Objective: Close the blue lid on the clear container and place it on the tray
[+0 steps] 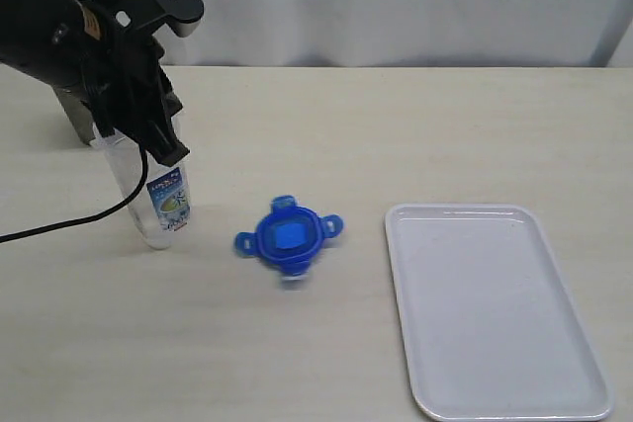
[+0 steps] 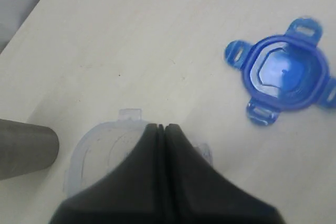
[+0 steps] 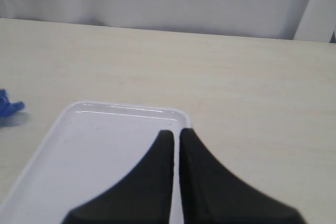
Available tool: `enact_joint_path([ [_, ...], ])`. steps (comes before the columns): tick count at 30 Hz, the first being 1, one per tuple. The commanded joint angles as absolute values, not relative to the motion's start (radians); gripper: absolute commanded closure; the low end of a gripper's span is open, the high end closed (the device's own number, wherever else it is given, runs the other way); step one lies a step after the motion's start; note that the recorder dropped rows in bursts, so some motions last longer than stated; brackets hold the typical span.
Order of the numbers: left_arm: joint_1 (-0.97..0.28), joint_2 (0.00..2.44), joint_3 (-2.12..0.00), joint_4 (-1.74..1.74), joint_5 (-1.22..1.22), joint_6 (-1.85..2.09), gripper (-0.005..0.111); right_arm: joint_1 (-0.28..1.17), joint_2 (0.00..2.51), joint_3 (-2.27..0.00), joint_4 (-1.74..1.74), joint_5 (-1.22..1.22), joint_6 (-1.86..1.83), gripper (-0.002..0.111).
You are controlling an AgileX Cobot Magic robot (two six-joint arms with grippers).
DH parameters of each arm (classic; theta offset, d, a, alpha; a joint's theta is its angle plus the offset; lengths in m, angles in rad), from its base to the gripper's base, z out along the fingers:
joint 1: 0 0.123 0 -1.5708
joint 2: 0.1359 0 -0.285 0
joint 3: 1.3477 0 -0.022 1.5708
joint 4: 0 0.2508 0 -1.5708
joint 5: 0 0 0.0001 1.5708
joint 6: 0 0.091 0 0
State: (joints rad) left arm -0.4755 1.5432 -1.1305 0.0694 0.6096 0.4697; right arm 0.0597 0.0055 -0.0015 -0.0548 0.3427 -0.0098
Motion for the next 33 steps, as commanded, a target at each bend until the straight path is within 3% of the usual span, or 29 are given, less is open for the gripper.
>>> enact_joint_path([
  [1, -0.476, 1.499, -1.130, 0.041, 0.600, 0.455, 0.107, 0.061, 0.000, 0.000, -0.057, 0.342, -0.012, 0.104],
  [14, -0.476, 1.037, -1.049, -0.063, 0.336, 0.384, 0.107, 0.061, 0.000, 0.000, -0.057, 0.342, -0.012, 0.104],
  [25, -0.476, 0.335, -0.450, -0.156, -0.226, 0.255, 0.107, 0.061, 0.000, 0.000, -0.074, 0.302, -0.014, 0.104],
  [30, -0.476, 0.049, -0.196, -0.262, -0.249, 0.236, 0.107, 0.061, 0.000, 0.000, -0.060, -0.026, -0.007, 0.104],
  [33, -0.476, 0.000, -0.071, -0.283, -0.255, 0.236, 0.107, 0.061, 0.000, 0.000, -0.060, -0.203, 0.035, 0.104],
])
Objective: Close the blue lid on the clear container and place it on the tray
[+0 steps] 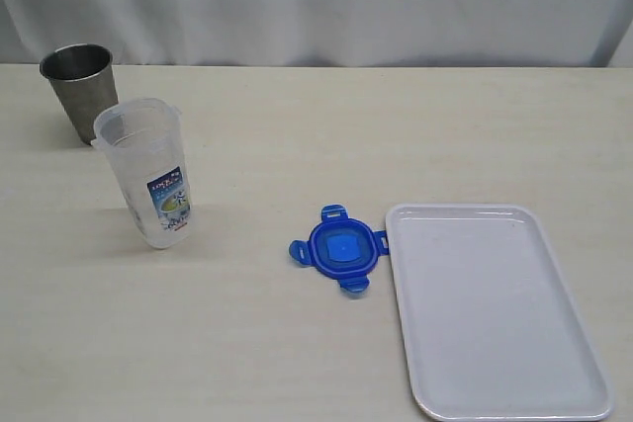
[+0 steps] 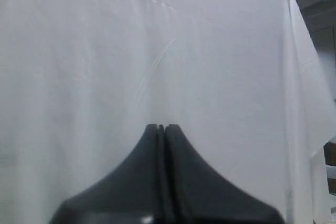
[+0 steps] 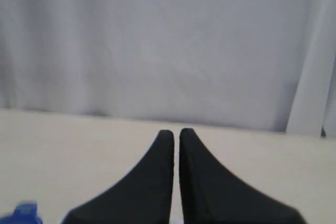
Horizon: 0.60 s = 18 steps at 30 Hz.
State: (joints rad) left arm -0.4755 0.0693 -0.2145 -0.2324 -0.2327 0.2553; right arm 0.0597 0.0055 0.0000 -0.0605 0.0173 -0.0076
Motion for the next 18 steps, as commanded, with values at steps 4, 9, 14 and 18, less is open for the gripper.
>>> enact_joint_path([
  [4, -0.476, 0.000, 0.000, -0.310, -0.254, 0.234, 0.107, 0.061, 0.000, 0.000, -0.068, -0.389, 0.340, 0.104],
  [9, -0.476, 0.000, 0.000, -0.300, -0.077, 0.320, 0.107, 0.061, 0.016, -0.053, -0.261, -0.407, 0.510, 0.104],
  [14, -0.476, 0.000, 0.000, -0.309, -0.076, 0.314, 0.107, 0.061, 0.198, -0.293, -0.648, -0.312, 0.854, 0.095],
  [18, -0.476, 0.000, 0.000, -0.317, -0.055, 0.314, 0.107, 0.061, 0.428, -0.502, -1.050, -0.271, 1.147, 0.086],
])
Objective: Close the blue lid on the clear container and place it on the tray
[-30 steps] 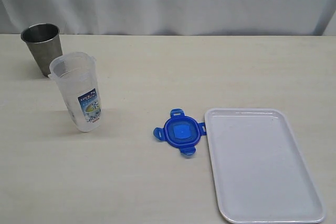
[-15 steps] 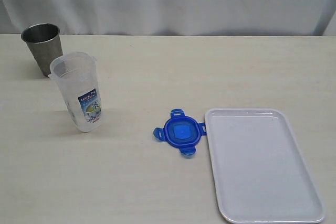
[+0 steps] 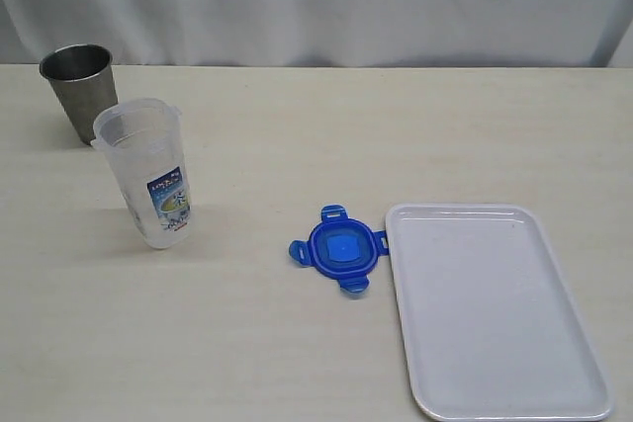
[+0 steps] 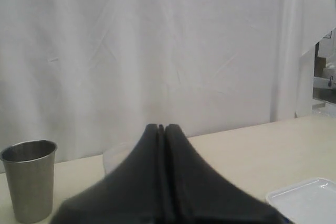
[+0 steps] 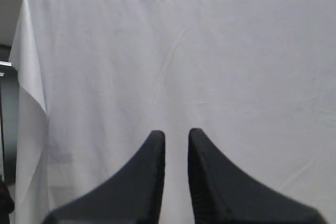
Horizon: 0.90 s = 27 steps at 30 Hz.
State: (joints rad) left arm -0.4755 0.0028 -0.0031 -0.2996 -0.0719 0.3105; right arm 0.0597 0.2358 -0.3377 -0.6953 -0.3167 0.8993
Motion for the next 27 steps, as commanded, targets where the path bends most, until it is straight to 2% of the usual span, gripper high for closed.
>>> enact_joint_path([
  [1, -0.476, 0.000, 0.000, -0.317, -0.055, 0.314, 0.107, 0.061, 0.480, -0.553, -1.104, -0.264, 1.185, 0.086],
  [6, -0.476, 0.000, 0.000, -0.319, -0.048, 0.314, 0.107, 0.061, 0.764, -0.712, -1.247, -0.257, 1.259, 0.086],
  [12, -0.476, 0.000, 0.000, -0.333, -0.035, 0.314, 0.107, 0.061, 0.941, -0.700, -1.247, -0.338, 1.282, 0.086],
  [27, -0.476, 0.000, 0.000, -0.327, -0.005, 0.309, 0.107, 0.061, 1.009, -0.680, -1.215, -0.608, 1.287, 0.086],
])
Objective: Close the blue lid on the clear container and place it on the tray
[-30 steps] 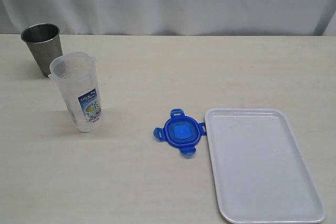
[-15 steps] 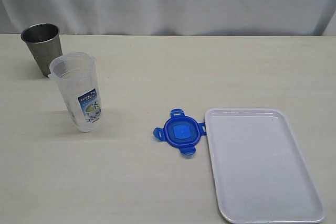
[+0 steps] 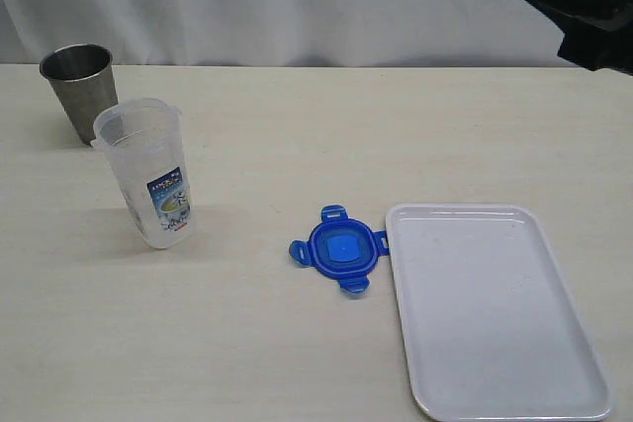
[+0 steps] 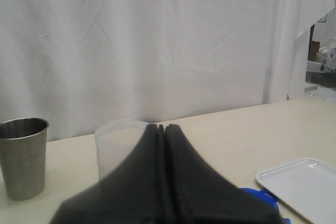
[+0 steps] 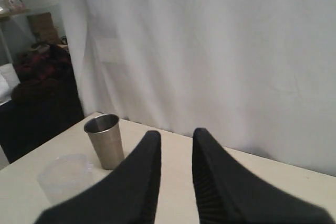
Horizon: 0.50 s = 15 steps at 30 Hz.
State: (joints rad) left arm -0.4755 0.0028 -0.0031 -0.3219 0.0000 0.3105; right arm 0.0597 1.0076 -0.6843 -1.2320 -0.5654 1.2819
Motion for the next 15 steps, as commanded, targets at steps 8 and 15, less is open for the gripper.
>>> enact_joint_path([
  [8, -0.476, 0.000, 0.000, -0.327, -0.005, 0.309, 0.107, 0.061, 1.009, -0.680, -1.215, -0.602, 1.287, 0.086],
  [15, -0.476, 0.000, 0.000, -0.280, 0.009, 0.309, 0.107, 0.061, 1.009, -0.680, -1.215, -0.600, 1.287, 0.086],
])
